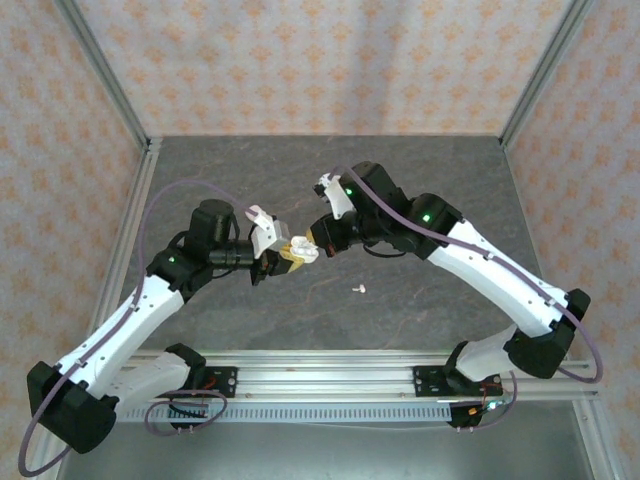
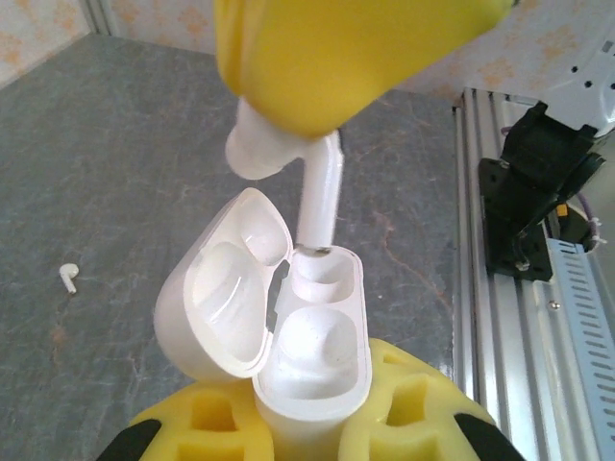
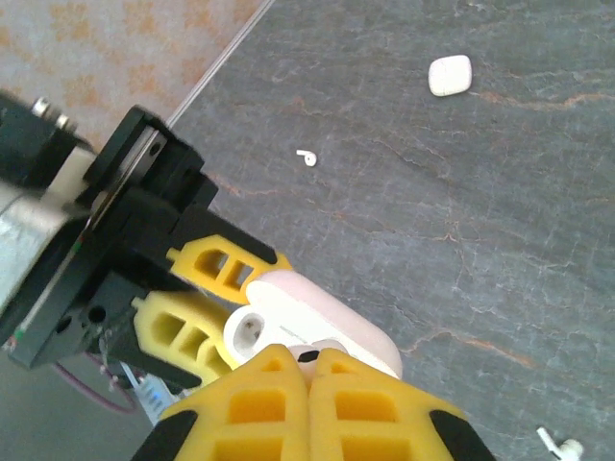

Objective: Insert wireless bluetooth earbuds into charging case

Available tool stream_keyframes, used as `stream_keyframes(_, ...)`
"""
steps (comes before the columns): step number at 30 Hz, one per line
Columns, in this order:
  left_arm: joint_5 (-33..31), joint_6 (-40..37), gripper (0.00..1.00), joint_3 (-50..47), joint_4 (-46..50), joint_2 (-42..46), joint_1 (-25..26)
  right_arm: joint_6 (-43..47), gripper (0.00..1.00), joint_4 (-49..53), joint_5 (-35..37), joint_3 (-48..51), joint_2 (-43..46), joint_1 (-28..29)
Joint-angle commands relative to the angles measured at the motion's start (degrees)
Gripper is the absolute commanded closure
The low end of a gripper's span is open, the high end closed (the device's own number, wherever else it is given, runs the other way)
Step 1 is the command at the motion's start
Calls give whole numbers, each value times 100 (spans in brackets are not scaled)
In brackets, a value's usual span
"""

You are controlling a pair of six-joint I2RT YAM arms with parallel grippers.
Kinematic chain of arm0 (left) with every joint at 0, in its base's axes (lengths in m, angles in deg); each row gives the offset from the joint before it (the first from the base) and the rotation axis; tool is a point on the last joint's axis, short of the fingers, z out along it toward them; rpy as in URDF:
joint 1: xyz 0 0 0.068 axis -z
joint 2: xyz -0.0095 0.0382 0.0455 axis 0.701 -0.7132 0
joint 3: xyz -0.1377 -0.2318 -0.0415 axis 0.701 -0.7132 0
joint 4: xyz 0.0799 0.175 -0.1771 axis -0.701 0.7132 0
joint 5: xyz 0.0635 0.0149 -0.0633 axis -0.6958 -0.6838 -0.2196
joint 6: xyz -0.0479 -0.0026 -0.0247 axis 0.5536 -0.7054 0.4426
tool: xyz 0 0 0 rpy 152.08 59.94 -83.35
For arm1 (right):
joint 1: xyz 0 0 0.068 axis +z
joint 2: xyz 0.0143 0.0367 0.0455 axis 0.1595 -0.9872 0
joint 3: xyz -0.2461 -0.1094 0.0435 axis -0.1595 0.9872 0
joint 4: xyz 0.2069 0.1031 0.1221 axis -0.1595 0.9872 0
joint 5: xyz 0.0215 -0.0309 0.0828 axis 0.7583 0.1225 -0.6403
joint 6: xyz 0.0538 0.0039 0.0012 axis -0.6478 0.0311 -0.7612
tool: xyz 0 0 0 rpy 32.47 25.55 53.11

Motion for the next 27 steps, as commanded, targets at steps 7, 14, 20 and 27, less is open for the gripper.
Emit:
stream_keyframes(7,870,19,100,473,482,-163,-105,1427,99,609,217,-448,238,137)
stream_keyframes(14,1119,-9,100,662,608,-262,-102,1967,99,810,422,-439,337,252)
stream_keyframes(20,1270,-25,100,746,742,-284,-110,2232,99,943,438,-422,402,283)
stream_keyframes(27,1351,10,100,803,776,-271,-111,2388,99,997,358,-430,356,314)
